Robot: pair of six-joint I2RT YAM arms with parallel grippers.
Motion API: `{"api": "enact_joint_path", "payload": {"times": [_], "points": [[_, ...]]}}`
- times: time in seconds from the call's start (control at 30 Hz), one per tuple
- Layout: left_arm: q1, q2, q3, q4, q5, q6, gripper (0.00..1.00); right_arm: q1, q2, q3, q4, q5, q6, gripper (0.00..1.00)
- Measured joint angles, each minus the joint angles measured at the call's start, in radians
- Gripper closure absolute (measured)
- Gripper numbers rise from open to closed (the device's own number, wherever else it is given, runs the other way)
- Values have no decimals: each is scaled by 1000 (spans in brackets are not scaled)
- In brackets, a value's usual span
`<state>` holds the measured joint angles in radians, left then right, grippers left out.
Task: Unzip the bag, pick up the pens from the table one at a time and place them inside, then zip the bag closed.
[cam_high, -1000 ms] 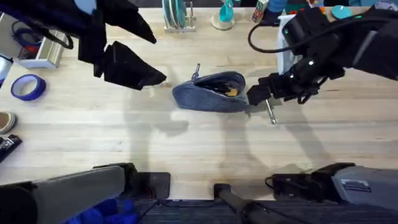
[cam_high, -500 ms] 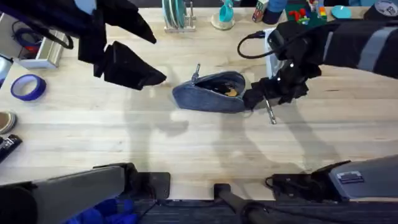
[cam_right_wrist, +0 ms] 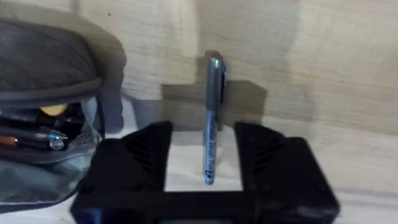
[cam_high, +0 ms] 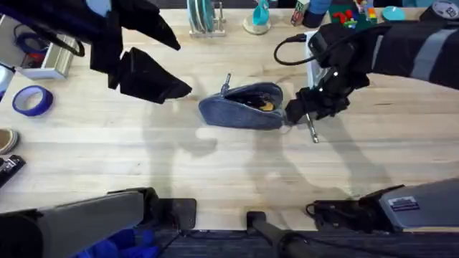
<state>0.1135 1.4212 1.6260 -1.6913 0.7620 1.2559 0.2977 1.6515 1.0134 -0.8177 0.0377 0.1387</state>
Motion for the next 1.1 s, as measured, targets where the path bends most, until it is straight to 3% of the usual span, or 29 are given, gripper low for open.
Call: {"api": "enact_joint_path", "payload": {"times": [0.17, 0.27, 0.3, 1.1], "points": [[0, 0, 0, 0, 0, 0, 5, 0, 0, 0, 10, -1, -7, 617], [0, 0, 0, 0, 0, 0, 4, 1, 0, 1, 20, -16, -5, 927], [0, 0, 0, 0, 0, 0, 4, 1, 0, 2, 21, -17, -6, 953], [0, 0, 0, 0, 0, 0, 5, 1, -48, -27, 33, -19, -5, 967]]}}
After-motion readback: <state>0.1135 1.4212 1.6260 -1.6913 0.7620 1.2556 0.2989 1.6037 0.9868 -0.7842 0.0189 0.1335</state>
